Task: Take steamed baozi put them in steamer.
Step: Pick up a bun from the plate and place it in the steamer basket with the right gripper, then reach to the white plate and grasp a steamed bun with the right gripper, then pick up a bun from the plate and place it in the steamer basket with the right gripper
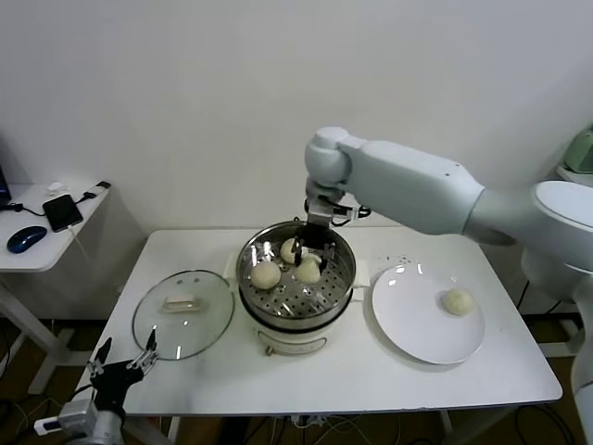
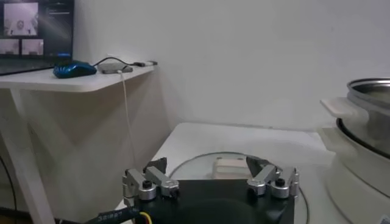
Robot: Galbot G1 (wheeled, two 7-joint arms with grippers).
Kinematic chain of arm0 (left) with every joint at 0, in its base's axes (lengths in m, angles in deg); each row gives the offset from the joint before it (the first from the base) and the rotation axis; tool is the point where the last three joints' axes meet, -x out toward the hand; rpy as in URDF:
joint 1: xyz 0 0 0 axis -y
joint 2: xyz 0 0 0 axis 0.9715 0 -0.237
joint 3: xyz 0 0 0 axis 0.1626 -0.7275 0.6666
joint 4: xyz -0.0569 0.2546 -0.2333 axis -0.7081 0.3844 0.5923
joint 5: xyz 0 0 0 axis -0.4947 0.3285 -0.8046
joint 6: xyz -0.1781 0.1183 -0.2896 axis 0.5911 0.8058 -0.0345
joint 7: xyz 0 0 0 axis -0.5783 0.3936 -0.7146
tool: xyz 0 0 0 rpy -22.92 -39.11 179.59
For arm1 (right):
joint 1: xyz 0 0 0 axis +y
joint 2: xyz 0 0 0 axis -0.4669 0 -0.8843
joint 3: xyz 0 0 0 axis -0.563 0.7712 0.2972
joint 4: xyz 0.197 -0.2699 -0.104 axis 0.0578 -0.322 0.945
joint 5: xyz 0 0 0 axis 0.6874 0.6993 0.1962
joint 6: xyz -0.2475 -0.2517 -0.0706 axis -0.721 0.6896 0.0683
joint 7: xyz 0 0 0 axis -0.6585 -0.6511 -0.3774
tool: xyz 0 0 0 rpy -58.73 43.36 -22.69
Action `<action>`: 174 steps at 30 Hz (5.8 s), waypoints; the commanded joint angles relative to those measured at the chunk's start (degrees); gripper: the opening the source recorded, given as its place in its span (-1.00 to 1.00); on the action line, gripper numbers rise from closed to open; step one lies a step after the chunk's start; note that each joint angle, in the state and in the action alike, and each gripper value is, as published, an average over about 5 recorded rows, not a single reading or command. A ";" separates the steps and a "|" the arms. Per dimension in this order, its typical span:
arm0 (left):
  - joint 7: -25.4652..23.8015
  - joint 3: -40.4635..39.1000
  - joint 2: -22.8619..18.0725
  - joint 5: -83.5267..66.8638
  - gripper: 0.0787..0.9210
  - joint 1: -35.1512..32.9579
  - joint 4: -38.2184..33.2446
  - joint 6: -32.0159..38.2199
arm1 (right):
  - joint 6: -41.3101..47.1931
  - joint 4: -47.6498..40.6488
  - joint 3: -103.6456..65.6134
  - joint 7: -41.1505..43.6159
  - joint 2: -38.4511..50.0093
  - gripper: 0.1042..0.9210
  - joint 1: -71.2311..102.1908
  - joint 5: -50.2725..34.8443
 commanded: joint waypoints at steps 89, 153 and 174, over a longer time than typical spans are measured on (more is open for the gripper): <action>-2.74 -1.35 0.01 -2.27 0.77 -3.00 -2.13 -1.52 | 29.59 -21.50 -56.43 -6.32 23.12 0.76 39.15 37.01; -1.10 -1.59 -0.11 4.14 0.77 -0.60 1.95 0.58 | 53.04 -2.28 -25.71 -4.54 27.80 0.10 14.45 2.06; -0.69 -0.99 0.46 4.01 0.77 1.32 1.49 -0.72 | 73.61 1.35 2.68 -10.53 7.25 0.12 -7.26 -24.29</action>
